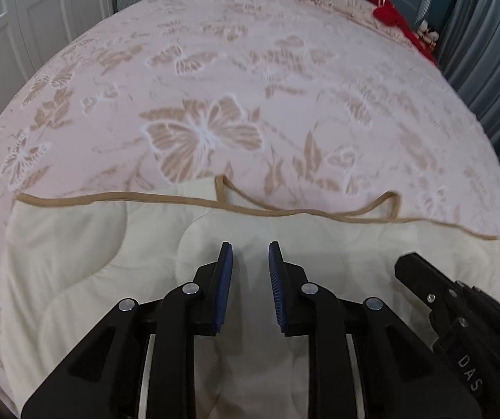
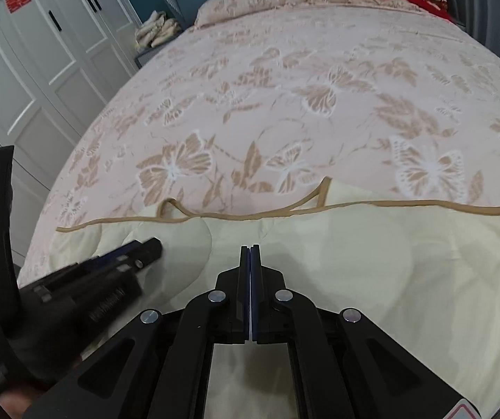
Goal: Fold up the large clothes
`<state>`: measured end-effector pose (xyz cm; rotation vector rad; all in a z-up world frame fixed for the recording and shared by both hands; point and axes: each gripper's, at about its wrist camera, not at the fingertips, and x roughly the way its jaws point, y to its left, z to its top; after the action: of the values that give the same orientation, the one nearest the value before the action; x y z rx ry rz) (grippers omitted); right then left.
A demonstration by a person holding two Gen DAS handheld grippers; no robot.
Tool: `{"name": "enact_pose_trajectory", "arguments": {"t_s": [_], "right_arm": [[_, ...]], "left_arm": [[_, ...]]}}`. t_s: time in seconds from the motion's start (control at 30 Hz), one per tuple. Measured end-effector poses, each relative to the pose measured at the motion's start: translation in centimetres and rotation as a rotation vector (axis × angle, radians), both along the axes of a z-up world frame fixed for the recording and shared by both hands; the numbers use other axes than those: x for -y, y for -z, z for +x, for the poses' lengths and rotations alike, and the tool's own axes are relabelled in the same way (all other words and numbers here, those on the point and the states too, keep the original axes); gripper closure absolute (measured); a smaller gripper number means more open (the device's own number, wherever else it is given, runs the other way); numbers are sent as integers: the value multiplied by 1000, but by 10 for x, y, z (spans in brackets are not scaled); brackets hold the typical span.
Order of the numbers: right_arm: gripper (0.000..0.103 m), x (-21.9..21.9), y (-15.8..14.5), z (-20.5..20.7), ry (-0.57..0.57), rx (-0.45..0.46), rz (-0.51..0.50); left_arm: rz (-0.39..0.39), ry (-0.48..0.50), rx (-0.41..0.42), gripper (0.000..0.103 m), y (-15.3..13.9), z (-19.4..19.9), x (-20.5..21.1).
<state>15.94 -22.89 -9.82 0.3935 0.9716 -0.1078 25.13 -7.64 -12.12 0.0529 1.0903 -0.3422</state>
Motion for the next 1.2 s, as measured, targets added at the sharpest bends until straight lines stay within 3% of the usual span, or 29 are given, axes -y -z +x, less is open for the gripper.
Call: {"name": "enact_pose_trajectory", "arguments": {"t_s": [0.37,1.1,1.2], "right_arm": [[103,-3,53,20,-15,-76,-11],[103,6,74,28,12,-19,42],[103,7,72,29,13,-10,41]], "left_arm": [[56,10,42,82,34,2,11],[36,-9,111,83,47,6,14],[-22,-3,99,77,40,5,7]]}}
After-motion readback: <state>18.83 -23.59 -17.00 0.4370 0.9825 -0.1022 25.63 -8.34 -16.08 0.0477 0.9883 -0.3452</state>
